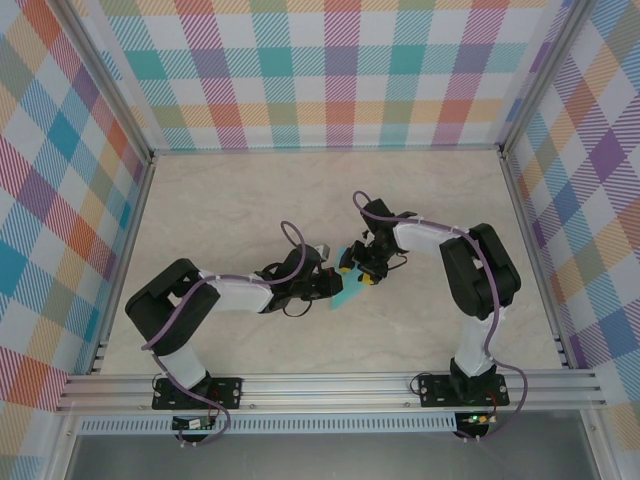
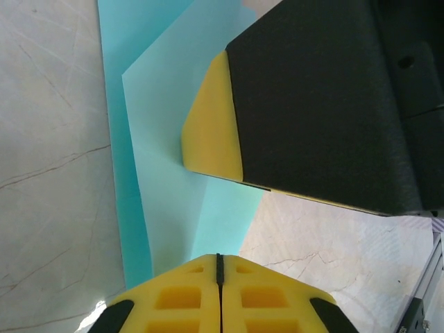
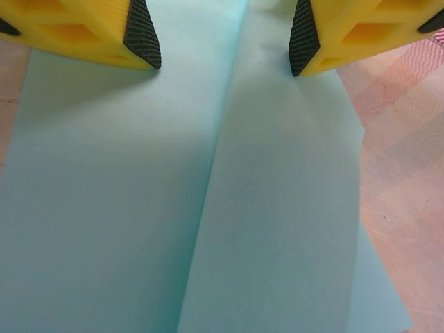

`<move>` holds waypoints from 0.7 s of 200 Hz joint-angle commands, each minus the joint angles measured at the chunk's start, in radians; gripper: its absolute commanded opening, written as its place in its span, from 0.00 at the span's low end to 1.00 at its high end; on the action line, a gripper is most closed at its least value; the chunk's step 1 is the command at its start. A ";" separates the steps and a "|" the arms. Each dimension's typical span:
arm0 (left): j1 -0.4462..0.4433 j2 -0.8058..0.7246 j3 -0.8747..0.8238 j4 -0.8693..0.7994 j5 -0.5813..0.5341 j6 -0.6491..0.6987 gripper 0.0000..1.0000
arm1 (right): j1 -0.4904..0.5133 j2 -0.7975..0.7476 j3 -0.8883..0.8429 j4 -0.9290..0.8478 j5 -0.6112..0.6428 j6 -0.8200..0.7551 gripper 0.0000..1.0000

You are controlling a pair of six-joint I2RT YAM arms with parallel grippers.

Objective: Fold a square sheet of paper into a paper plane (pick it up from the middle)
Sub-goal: Fourth fold the wing at the center of the table.

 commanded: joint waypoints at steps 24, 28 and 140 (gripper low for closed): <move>0.009 0.034 0.021 -0.031 -0.007 -0.003 0.04 | 0.010 0.108 -0.069 -0.043 0.140 -0.016 0.57; 0.009 0.036 0.022 -0.033 -0.009 -0.004 0.04 | 0.010 0.106 -0.069 -0.042 0.139 -0.018 0.57; 0.009 0.047 0.027 -0.048 -0.024 -0.011 0.03 | 0.010 0.029 -0.114 0.026 0.096 -0.071 0.53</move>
